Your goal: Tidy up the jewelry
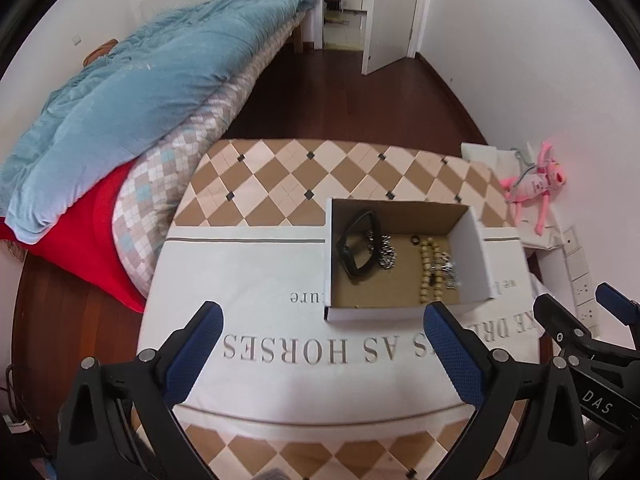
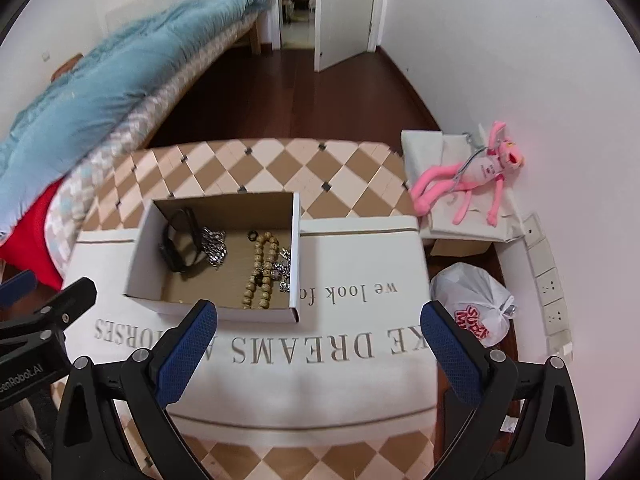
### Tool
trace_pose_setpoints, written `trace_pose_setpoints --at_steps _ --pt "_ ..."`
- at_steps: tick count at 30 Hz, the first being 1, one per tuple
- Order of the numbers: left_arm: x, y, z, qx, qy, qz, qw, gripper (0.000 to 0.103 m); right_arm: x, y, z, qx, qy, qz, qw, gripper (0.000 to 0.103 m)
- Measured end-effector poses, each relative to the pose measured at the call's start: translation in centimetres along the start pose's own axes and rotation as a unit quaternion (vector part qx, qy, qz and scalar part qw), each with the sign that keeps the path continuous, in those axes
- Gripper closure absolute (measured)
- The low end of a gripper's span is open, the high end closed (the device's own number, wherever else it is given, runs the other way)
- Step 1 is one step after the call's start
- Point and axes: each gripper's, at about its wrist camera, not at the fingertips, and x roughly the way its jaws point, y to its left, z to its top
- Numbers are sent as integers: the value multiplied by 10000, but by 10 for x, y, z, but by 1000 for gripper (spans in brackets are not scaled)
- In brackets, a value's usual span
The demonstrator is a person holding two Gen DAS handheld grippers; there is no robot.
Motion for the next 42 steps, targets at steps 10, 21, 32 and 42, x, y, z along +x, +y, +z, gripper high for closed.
trace_pose_setpoints --at_steps 10,21,32,42 --pt "-98 -3 -7 4 -519 -114 9986 1 -109 -9 -8 113 -686 -1 9976 0" --pt "-164 -6 -16 105 -784 -158 9967 1 -194 -14 -19 181 -1137 62 9933 0" --pt "-189 -5 -21 82 -854 -187 9961 1 -232 -17 -28 238 -1297 84 9912 0" --pt "-167 -10 -7 91 -651 -74 9978 1 -219 -20 -15 267 -1078 34 9938 0"
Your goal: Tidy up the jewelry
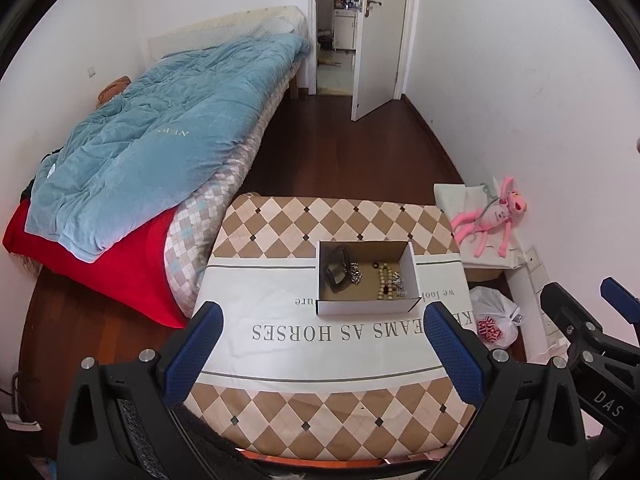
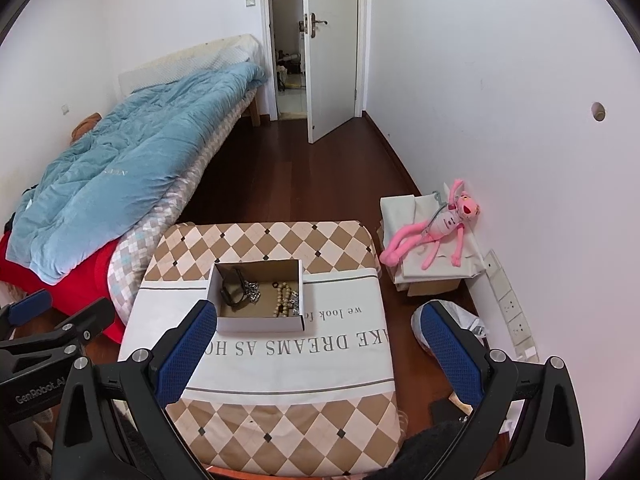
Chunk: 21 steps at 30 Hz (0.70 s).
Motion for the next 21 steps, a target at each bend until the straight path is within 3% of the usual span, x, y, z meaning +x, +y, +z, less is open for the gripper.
trace_pose_setpoints --at_steps 21 --pt "78 6 31 -16 719 193 9972 1 97 14 35 -223 654 -163 9975 0"
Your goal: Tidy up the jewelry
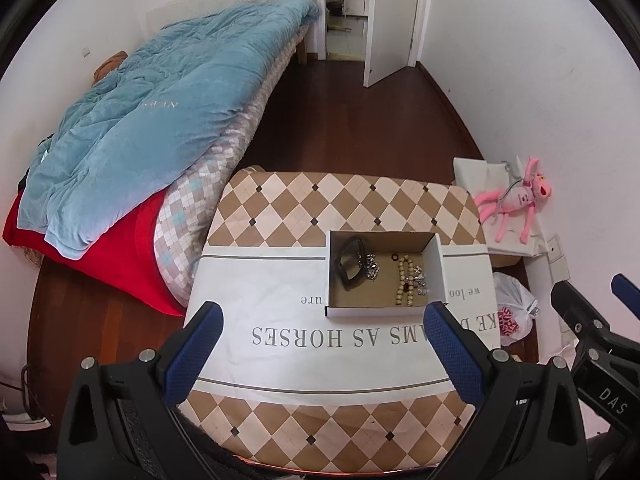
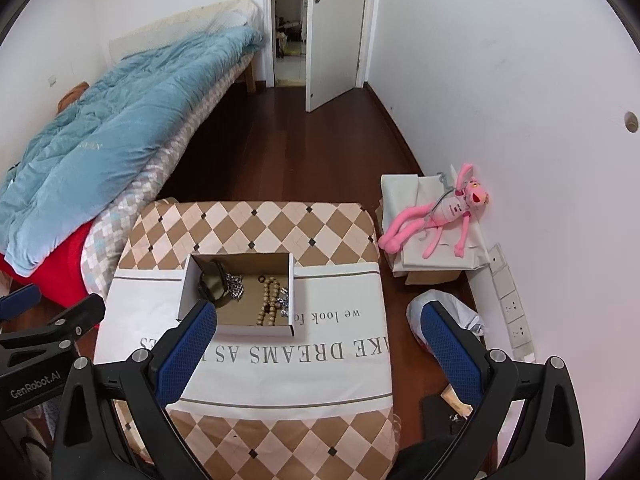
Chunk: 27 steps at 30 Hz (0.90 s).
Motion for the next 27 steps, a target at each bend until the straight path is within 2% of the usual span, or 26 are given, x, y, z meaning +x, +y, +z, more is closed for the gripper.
trace_pose_setpoints --at_steps 6,27 --pt "15 2 1 -34 270 -25 9996 1 19 3 1 -52 255 65 9996 0" --pt "26 8 -1 -110 386 -50 9992 1 32 6 -2 -124 492 120 9986 0"
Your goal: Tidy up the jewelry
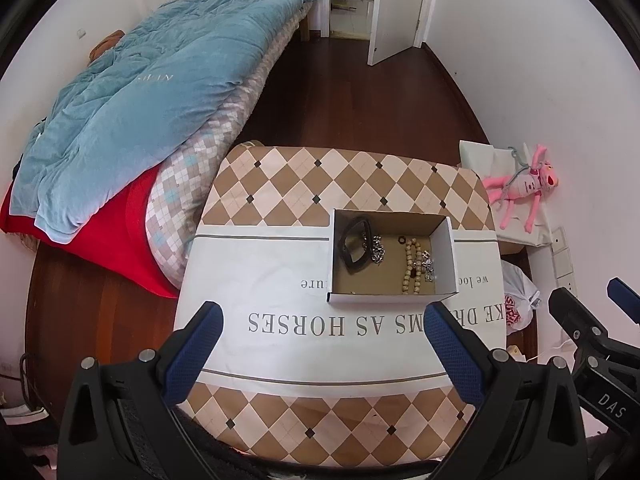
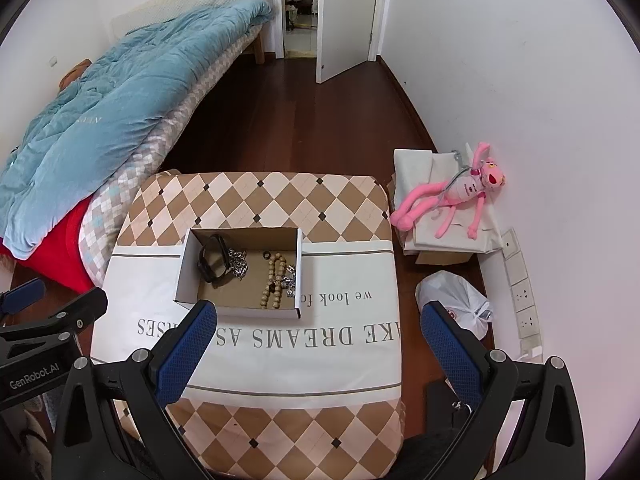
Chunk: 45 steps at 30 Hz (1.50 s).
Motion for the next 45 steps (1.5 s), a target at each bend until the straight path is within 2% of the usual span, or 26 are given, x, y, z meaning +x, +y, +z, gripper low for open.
trace_pose_setpoints --at_steps 16,45 --pt "-3 0 1 80 -76 130 9999 1 2 1 -1 -35 39 7 10000 0" --pt "-7 -1 -3 123 -125 84 9998 1 0 1 -1 -67 59 -6 10000 0"
